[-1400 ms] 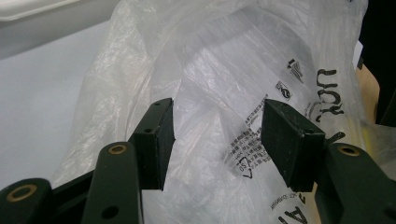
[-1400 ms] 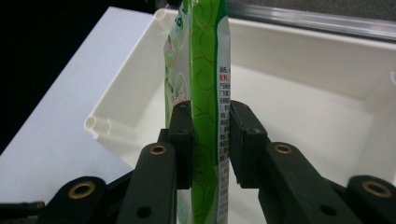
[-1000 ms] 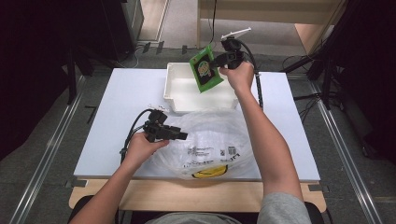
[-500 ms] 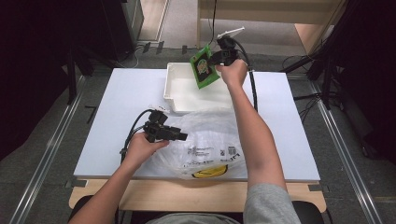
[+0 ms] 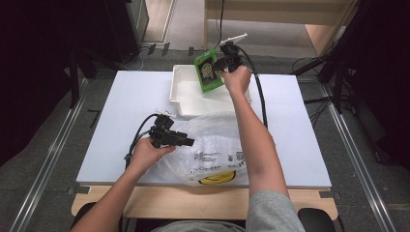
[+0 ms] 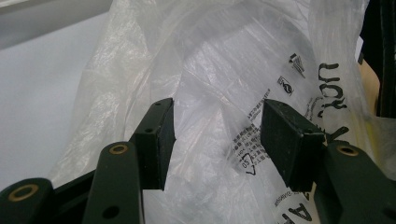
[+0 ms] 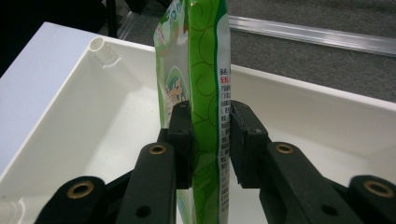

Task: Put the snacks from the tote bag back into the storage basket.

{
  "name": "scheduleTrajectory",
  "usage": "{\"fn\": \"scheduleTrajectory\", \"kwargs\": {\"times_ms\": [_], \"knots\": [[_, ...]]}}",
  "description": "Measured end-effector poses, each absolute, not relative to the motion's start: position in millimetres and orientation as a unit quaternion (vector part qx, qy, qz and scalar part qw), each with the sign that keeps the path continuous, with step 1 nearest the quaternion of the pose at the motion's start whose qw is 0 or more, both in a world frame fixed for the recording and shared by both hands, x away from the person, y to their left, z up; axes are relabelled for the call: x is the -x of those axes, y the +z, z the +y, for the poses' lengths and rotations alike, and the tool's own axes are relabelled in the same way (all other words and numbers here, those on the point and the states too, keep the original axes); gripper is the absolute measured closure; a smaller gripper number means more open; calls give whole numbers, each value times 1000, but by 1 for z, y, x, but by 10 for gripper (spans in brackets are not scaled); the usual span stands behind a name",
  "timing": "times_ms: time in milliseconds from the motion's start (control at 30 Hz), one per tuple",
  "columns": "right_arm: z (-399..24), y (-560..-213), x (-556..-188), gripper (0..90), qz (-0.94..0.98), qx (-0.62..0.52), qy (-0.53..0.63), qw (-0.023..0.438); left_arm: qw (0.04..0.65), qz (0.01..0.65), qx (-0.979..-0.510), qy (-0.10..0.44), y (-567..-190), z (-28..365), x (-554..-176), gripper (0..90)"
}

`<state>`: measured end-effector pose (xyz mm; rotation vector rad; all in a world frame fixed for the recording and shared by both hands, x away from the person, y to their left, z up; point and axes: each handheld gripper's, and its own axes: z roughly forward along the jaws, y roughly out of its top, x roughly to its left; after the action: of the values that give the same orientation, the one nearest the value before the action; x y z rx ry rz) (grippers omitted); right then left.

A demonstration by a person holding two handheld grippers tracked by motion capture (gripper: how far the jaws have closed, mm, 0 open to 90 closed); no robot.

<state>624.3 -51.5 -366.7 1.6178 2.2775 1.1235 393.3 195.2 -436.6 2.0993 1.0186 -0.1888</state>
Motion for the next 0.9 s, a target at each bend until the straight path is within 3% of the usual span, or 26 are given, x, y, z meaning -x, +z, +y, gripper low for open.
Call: {"fn": "scheduleTrajectory", "kwargs": {"times_ms": [500, 900], "knots": [[-61, -402, -622, 708, 759, -538, 366, 30, 385, 399, -828, -75, -439, 192, -394, 456], [-63, -415, -626, 589, 757, -554, 344, 25, 389, 397, -828, -76, -439, 192, -393, 456]]}}
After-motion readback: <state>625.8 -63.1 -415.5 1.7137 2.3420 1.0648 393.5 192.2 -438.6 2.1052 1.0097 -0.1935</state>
